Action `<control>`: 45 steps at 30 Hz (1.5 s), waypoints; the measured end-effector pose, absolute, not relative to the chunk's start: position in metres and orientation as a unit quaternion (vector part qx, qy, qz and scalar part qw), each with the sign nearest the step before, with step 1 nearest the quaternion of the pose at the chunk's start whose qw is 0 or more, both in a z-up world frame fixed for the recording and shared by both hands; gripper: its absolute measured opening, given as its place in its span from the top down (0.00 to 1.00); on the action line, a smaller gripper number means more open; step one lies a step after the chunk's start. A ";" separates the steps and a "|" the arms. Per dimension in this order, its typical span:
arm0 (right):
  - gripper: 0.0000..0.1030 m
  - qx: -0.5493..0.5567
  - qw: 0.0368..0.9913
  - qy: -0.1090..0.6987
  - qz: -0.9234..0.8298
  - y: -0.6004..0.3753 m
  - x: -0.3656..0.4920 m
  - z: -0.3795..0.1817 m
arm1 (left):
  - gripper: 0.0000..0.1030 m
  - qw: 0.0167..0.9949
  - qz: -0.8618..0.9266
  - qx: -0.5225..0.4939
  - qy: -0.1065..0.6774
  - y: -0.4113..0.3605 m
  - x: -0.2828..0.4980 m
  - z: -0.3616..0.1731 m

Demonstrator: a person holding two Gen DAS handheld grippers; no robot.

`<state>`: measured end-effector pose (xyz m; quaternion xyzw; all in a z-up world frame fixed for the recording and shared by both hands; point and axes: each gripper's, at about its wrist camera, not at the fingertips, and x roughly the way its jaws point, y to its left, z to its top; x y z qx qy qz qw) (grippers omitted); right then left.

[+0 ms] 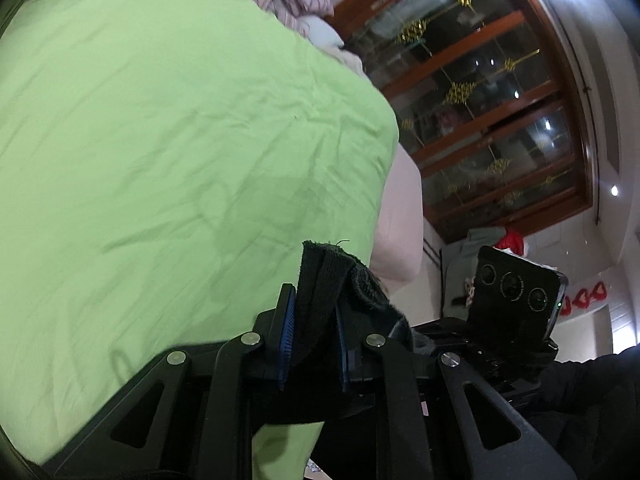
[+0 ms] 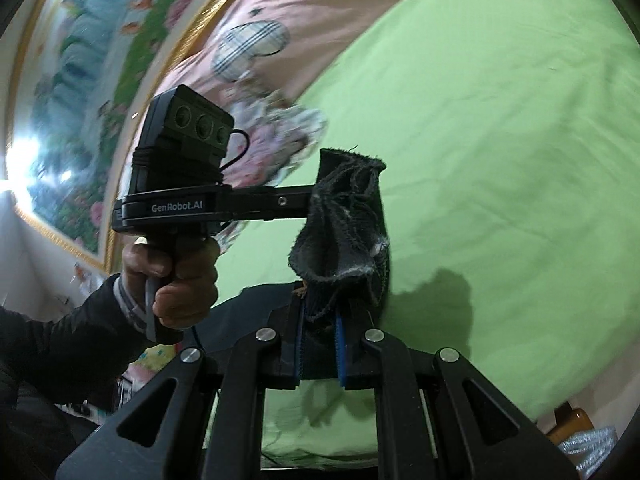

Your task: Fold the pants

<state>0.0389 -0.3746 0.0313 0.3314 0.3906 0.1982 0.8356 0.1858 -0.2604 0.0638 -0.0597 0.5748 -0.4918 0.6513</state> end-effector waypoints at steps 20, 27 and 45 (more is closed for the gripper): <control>0.87 0.216 0.781 0.485 0.329 -0.231 0.080 -0.008 | 0.84 0.723 -0.369 -0.137 0.567 -0.099 0.141 0.042; 0.87 0.187 0.759 0.525 0.337 -0.205 0.090 -0.035 | 0.84 0.720 -0.327 -0.182 0.585 -0.073 0.133 0.004; 0.52 0.129 0.745 0.559 0.339 -0.170 0.095 -0.054 | 0.80 0.739 -0.232 -0.257 0.578 -0.019 0.097 -0.024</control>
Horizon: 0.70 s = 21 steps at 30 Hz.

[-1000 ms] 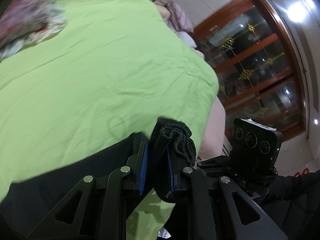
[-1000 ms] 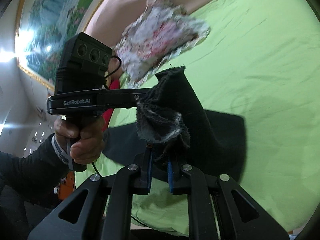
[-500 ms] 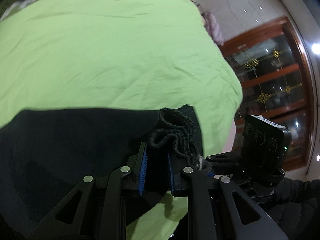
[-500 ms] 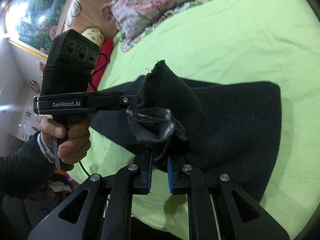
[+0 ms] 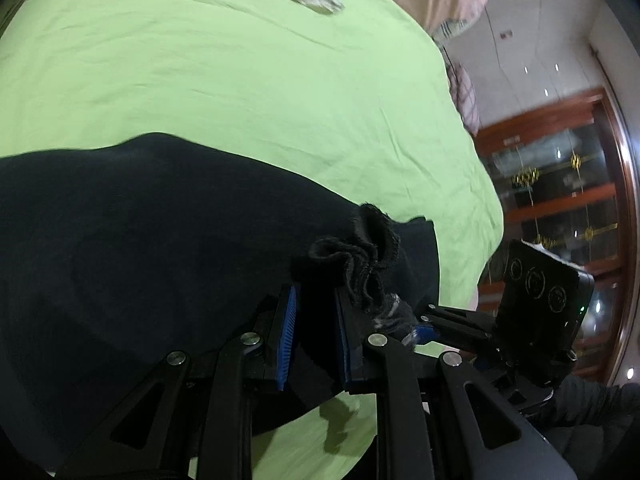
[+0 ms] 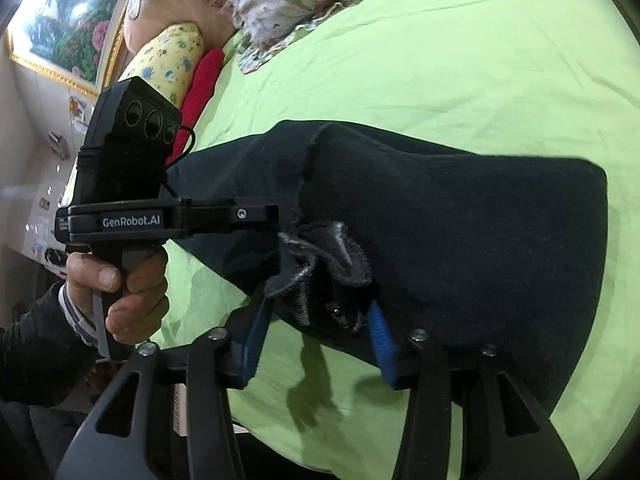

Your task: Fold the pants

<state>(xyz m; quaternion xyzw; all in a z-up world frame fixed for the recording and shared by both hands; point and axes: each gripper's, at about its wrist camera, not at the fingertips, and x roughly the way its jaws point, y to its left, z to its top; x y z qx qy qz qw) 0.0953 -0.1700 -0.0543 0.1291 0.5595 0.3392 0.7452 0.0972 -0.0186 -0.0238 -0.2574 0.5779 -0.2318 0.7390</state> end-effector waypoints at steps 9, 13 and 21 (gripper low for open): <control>0.51 0.137 0.739 0.552 0.362 -0.158 0.105 -0.037 | 0.77 0.761 -0.171 -0.318 0.538 0.032 0.066 -0.016; 0.51 0.131 0.734 0.550 0.376 -0.146 0.108 -0.030 | 0.74 0.768 -0.139 -0.346 0.520 0.053 0.049 -0.014; 0.51 0.109 0.722 0.552 0.403 -0.122 0.115 -0.025 | 0.68 0.773 -0.090 -0.385 0.496 0.084 0.019 -0.013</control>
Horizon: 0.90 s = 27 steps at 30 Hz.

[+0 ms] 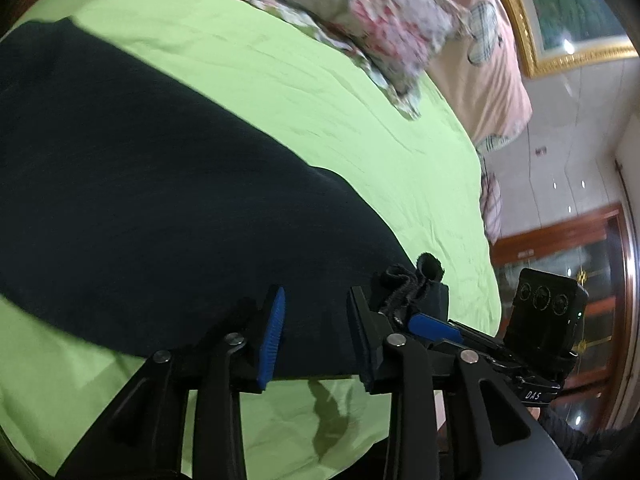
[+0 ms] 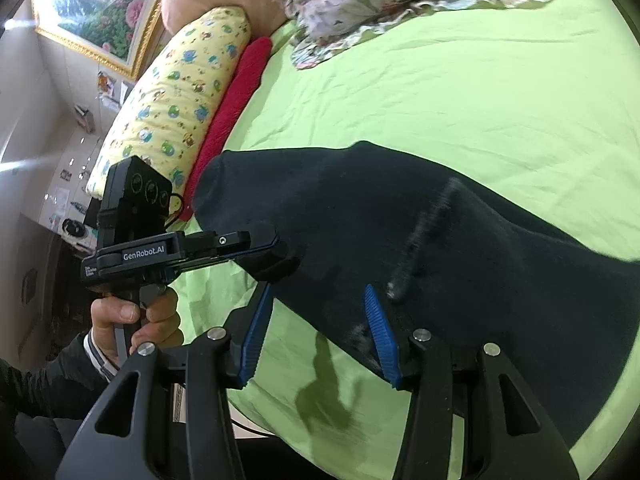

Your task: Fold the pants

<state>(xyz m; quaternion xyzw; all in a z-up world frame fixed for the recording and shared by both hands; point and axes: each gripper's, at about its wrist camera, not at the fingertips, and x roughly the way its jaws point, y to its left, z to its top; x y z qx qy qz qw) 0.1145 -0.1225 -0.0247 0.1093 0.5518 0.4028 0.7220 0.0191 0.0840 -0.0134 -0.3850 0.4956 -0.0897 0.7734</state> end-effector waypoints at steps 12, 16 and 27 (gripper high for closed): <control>0.51 0.076 0.709 0.550 0.434 -0.085 0.123 -0.016 | 0.62 0.786 0.004 -0.430 0.445 0.126 -0.029 -0.008; 0.51 0.065 0.703 0.551 0.444 -0.069 0.126 -0.015 | 0.58 0.781 0.040 -0.456 0.425 0.147 -0.050 -0.010; 0.51 0.030 0.690 0.552 0.468 -0.019 0.136 -0.012 | 0.54 0.761 0.095 -0.510 0.389 0.195 -0.088 -0.025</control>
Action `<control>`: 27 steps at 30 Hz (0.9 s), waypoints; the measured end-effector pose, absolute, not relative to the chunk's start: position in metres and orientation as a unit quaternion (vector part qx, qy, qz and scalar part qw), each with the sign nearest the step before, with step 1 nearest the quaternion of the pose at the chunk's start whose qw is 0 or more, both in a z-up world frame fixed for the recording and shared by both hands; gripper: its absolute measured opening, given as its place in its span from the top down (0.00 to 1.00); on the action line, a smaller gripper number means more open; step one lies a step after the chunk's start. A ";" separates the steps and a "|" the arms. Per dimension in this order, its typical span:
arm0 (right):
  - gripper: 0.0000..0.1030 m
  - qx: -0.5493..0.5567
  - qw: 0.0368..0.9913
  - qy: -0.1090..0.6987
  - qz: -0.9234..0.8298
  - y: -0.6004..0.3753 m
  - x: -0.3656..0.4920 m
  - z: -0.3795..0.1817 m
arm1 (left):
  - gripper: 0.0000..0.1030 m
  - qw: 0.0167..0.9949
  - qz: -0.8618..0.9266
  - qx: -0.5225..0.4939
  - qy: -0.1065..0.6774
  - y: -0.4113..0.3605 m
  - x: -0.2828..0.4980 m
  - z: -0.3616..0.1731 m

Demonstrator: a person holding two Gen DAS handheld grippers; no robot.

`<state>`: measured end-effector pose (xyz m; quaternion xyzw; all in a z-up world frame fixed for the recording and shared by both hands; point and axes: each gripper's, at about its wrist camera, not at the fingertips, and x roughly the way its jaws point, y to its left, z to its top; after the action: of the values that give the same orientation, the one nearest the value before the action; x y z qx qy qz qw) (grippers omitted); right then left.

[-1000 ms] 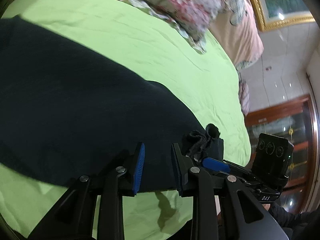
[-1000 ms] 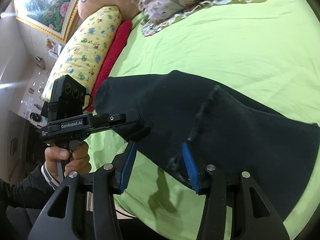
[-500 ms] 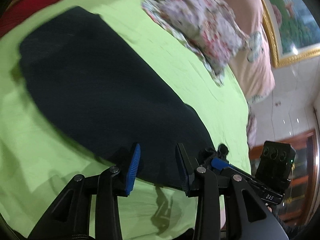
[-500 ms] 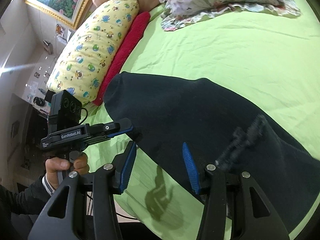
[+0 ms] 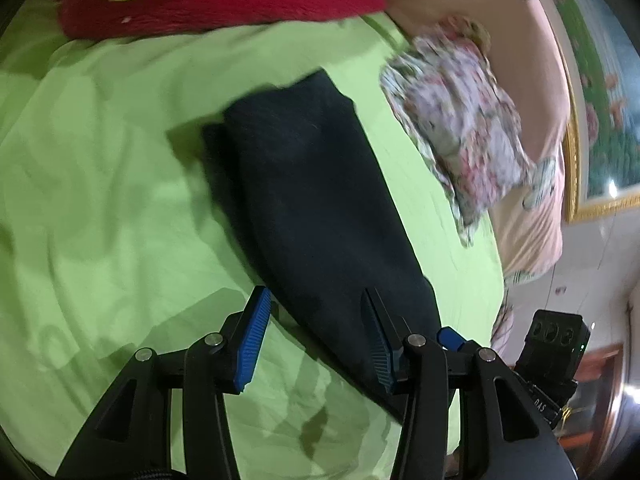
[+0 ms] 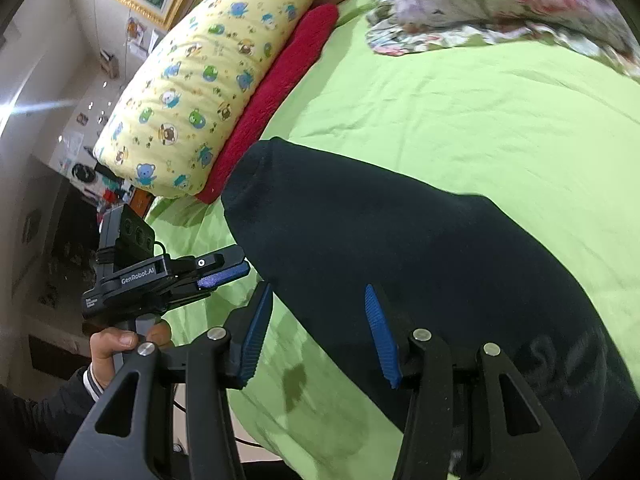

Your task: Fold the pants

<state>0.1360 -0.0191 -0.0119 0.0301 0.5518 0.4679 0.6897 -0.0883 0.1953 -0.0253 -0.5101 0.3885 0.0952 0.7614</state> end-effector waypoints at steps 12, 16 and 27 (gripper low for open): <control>0.51 -0.007 0.674 0.558 0.485 0.038 0.166 -0.011 | 0.51 0.759 0.131 -0.518 0.372 0.231 -0.086 -0.035; 0.51 -0.016 0.667 0.563 0.488 0.058 0.180 -0.015 | 0.51 0.752 0.136 -0.528 0.371 0.239 -0.085 -0.042; 0.51 -0.075 0.626 0.569 0.528 0.138 0.214 -0.035 | 0.49 0.736 0.145 -0.558 0.355 0.254 -0.081 -0.051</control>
<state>0.2140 0.1384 -0.0350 -0.0750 0.5689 0.5281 0.6260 -0.0808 0.2540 -0.0507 -0.5584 0.3549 0.1447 0.7357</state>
